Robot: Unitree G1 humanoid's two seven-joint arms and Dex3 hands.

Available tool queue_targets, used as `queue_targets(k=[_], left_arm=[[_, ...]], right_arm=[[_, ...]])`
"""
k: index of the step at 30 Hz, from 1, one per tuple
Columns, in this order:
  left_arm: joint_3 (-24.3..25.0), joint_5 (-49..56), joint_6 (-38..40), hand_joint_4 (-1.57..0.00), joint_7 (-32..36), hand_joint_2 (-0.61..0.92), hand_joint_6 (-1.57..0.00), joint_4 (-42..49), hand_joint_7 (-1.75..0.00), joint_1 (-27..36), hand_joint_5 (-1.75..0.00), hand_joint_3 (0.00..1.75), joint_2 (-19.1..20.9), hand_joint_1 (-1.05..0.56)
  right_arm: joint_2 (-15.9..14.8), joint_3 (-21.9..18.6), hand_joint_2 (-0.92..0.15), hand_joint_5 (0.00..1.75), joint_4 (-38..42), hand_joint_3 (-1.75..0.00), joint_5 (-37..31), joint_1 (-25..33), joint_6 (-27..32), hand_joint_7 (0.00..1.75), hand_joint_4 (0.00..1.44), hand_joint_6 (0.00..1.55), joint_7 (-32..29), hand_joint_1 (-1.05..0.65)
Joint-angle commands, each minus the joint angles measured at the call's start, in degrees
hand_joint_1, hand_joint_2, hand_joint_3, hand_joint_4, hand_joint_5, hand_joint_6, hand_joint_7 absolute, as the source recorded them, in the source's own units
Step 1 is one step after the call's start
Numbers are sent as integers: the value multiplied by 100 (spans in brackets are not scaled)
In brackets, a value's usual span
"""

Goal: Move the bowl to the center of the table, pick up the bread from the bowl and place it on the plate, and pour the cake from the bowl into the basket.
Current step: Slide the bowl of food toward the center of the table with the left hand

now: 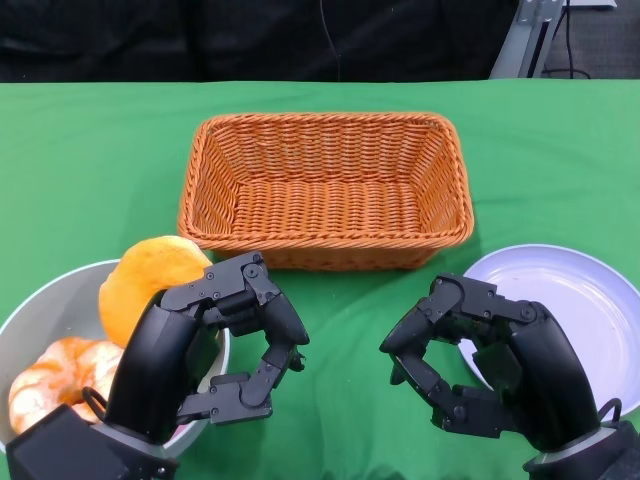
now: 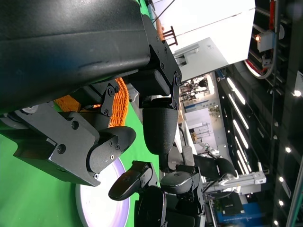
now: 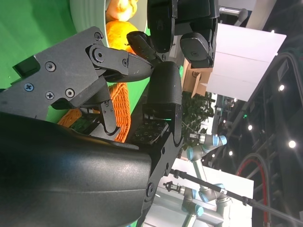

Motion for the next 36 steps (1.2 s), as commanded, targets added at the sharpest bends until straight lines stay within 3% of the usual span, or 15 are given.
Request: queue_targets(k=[1, 9, 16, 20, 23, 24, 27, 30, 36], left_arm=[[17, 11, -59, -76, 22, 61, -73, 71, -139, 46, -153, 103, 40, -4], [367, 203, -233, -74, 375, 63, -71, -197, -140, -81, -150, 104, 20, -5], [1104, -117, 71, -70, 789, 76, -76, -646, -112, -411, -145, 79, 103, -9], [1371, -274, 374, -72, 807, 80, -87, -894, -68, -413, -117, 64, 233, -10], [1512, -401, 626, -71, 784, 84, -88, -1118, -48, -396, -109, 48, 325, -15], [1572, -448, 700, -70, 769, 88, -87, -1177, -35, -390, -97, 31, 368, -22], [1769, -377, 1226, -67, 852, 92, -82, -1441, -10, -285, -57, 16, 535, -43], [1952, -36, 1796, -57, 984, 92, -66, -1655, -1, -135, -27, 19, 747, -58], [2240, 737, 1977, -44, 1330, 92, -45, -1518, 0, 68, -7, 33, 913, -74]], right_arm=[[-47, -54, -59, 142, 14, -80, 78, -42, -91, 114, 82, 79, 22, -32], [-27, -44, -58, 143, 35, -81, 106, -34, -86, 114, 82, 78, 30, -33], [-41, -59, -58, 142, 39, -83, 76, -29, -66, 116, 82, 78, 22, -32], [-46, -61, -58, 141, 64, -82, 110, -31, -87, 117, 82, 77, 51, -30], [-20, -52, -58, 141, 62, -82, 132, -18, -92, 116, 82, 78, 50, -29], [-16, -53, -58, 141, 61, -82, 105, -15, -97, 116, 82, 78, 34, -30], [1, -49, -58, 140, 64, -83, 62, -10, -107, 116, 82, 78, 6, -29], [10, -46, -57, 141, 82, -85, 80, -17, -114, 116, 82, 77, 20, -29], [26, -40, -57, 142, 78, -83, 88, -7, -68, 115, 83, 78, 16, -33]])
